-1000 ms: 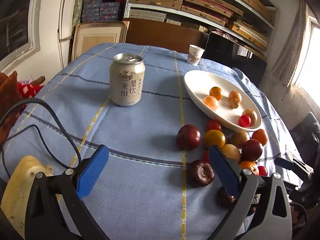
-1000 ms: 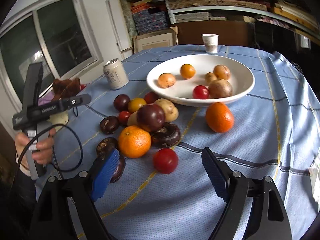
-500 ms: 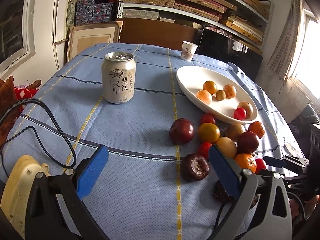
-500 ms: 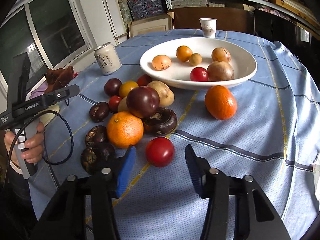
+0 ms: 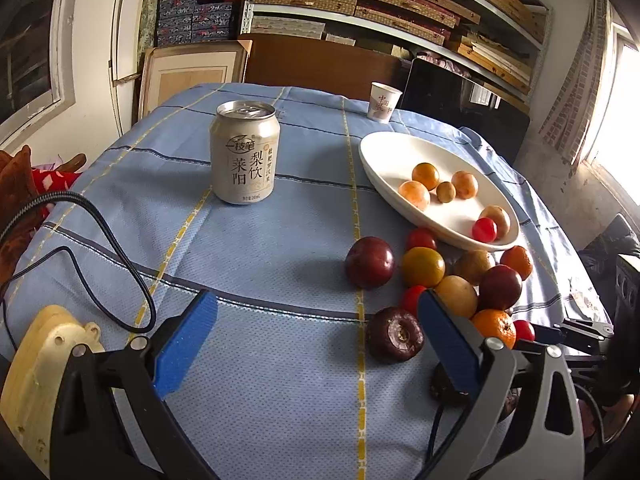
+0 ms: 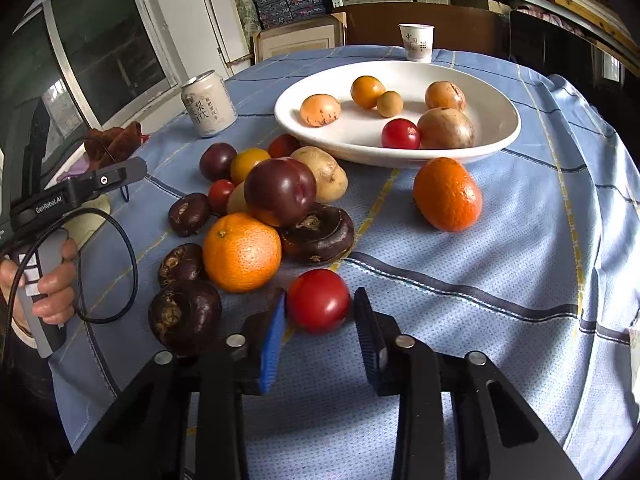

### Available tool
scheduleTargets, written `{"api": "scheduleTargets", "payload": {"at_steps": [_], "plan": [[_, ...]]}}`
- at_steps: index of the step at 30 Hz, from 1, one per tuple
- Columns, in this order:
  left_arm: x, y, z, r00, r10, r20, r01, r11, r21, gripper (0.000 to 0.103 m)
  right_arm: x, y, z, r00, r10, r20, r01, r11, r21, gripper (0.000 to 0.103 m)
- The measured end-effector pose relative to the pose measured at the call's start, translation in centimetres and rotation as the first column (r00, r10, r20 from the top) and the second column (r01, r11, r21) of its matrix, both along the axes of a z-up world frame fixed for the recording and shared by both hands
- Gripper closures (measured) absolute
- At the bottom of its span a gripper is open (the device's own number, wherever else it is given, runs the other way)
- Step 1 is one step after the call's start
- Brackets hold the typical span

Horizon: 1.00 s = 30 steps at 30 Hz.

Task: Organize fruits
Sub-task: 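Move the right gripper to another red tomato and grasp it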

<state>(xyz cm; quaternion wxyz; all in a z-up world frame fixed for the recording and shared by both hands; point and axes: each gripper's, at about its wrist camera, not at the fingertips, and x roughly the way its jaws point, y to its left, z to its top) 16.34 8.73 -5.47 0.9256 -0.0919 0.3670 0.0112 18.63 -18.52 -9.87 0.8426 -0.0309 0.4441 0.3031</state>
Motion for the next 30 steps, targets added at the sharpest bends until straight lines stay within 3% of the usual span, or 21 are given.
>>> {"api": "scheduleTargets", "payload": {"at_steps": [6,11,14,17,21,30], "plan": [[0.2,0.4,-0.2,1.000,0.020,-0.016,-0.020,1.000,-0.010,0.005,0.5,-2.7,0.9,0.996,-0.087,0.008,0.086,0.989,0.121,0.072],[0.7,-0.4,-0.6,0.999,-0.001,-0.038,0.002,1.000,0.027,0.005,0.6,-3.0,1.1,0.994,-0.110,0.020,0.107,0.988,0.113,0.072],[1.1,-1.8,-0.9,0.996,-0.074,-0.057,0.077,0.996,0.045,0.007,0.4,-2.9,1.2,0.994,-0.108,0.036,0.104,0.989,0.103,0.072],[1.8,-3.3,-1.4,0.981,-0.170,-0.097,0.172,0.985,0.017,0.022,0.1,-2.9,1.3,0.993,-0.107,0.046,0.102,0.990,0.098,0.072],[2.5,-4.3,-2.2,0.969,-0.205,-0.137,0.208,0.978,0.014,0.038,0.1,-2.9,1.3,0.993,-0.110,0.053,0.105,0.990,0.091,0.072],[3.4,-5.1,-3.3,0.956,-0.223,-0.193,0.226,0.974,-0.007,0.041,-0.2,-2.7,1.5,0.992,-0.107,0.065,0.102,0.991,0.082,0.072]]}}
